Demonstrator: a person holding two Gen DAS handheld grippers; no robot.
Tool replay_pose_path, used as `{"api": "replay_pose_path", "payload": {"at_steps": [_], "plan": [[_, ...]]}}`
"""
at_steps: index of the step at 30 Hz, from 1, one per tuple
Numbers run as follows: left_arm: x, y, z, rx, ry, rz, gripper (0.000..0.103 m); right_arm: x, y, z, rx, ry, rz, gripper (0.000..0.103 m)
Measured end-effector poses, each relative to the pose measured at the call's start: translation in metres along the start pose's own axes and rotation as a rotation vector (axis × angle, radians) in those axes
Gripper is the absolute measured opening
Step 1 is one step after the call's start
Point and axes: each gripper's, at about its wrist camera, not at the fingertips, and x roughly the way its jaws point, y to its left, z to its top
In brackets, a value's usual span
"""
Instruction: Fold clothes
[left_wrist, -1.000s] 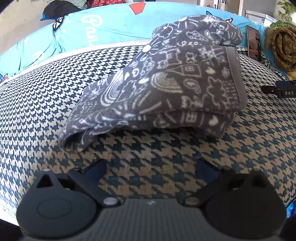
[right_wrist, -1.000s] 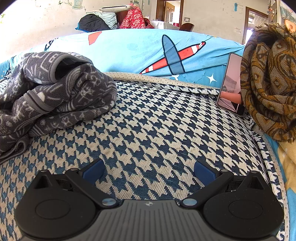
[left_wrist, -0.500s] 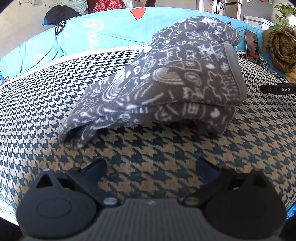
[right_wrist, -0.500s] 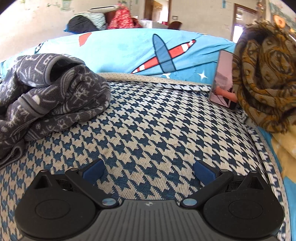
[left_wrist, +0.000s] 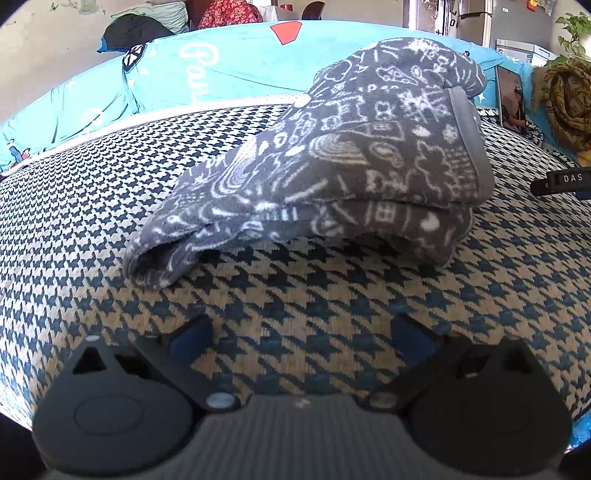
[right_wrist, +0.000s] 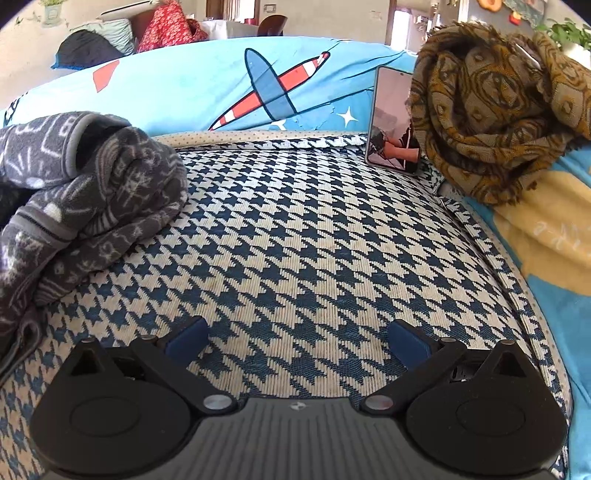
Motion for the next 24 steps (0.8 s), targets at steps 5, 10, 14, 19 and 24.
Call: {"api": "replay_pose_path", "payload": {"at_steps": [5,10,14,19,24], "plan": [[0.000,0.000,0.002,-0.007,0.019,0.008,0.103,-0.001,0.003,-0.001,-0.014,0.078,-0.001,0.103],[-0.001,0.011,0.013,-0.009,0.056,0.012,0.103,-0.010,0.004,-0.012,-0.038,0.132,0.039,0.103],[0.003,0.016,0.026,-0.019,0.081,0.019,0.103,-0.018,0.012,-0.023,-0.083,0.142,0.069,0.103],[0.011,0.012,0.038,-0.026,0.072,0.027,0.103,-0.025,0.014,-0.028,-0.083,0.097,0.117,0.103],[0.018,0.000,0.048,-0.042,0.071,0.039,0.103,-0.019,0.017,-0.016,-0.042,0.056,0.115,0.103]]}}
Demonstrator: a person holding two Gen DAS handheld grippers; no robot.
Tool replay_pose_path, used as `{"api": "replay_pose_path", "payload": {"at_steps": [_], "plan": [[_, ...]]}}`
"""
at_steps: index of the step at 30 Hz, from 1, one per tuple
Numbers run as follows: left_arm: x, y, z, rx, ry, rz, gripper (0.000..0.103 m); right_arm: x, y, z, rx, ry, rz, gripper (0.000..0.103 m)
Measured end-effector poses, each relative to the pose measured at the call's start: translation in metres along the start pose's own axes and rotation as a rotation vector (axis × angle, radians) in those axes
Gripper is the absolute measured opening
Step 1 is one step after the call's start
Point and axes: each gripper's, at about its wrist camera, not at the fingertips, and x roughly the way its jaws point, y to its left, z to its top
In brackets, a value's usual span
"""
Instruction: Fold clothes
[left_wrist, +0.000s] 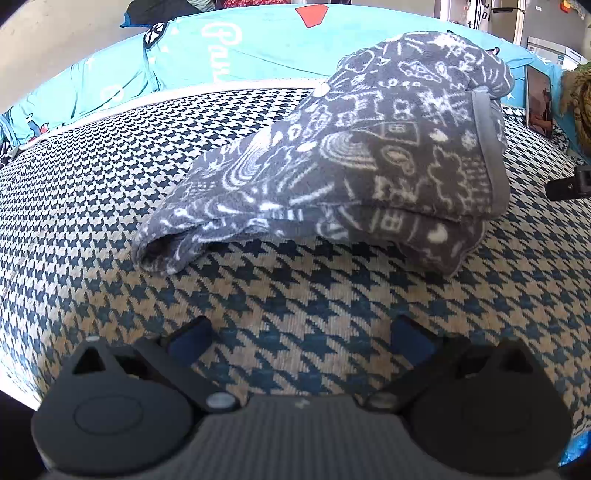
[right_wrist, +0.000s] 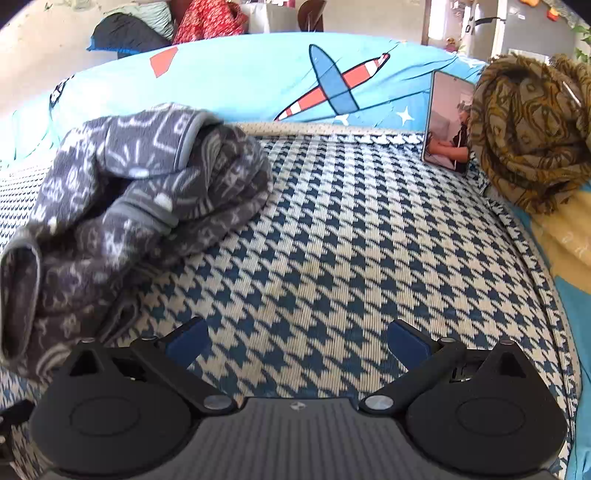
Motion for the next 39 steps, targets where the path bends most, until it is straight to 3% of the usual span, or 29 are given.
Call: {"api": "replay_pose_path", "payload": {"at_steps": [5,16,21,27,35,39], "plan": [[0.013,-0.016,0.021,0.004,-0.022,0.003,0.103,0.003,-0.003,0.010,0.043,-0.026,0.010,0.103],[0.059,-0.045,0.083,-0.034,-0.029,0.058,0.103,0.022,-0.015,0.049,0.149,-0.106,-0.128,0.103],[0.083,-0.042,0.113,-0.075,-0.002,0.071,0.103,0.042,-0.022,0.069,0.229,-0.117,-0.200,0.103],[0.106,-0.027,0.145,-0.048,0.012,0.101,0.103,0.081,-0.016,0.086,0.203,-0.102,-0.313,0.103],[0.126,0.003,0.175,-0.024,-0.005,0.170,0.103,0.109,-0.001,0.096,0.288,-0.120,-0.244,0.103],[0.119,0.023,0.161,-0.052,-0.024,0.199,0.103,0.117,0.015,0.094,0.288,-0.097,-0.167,0.103]]}}
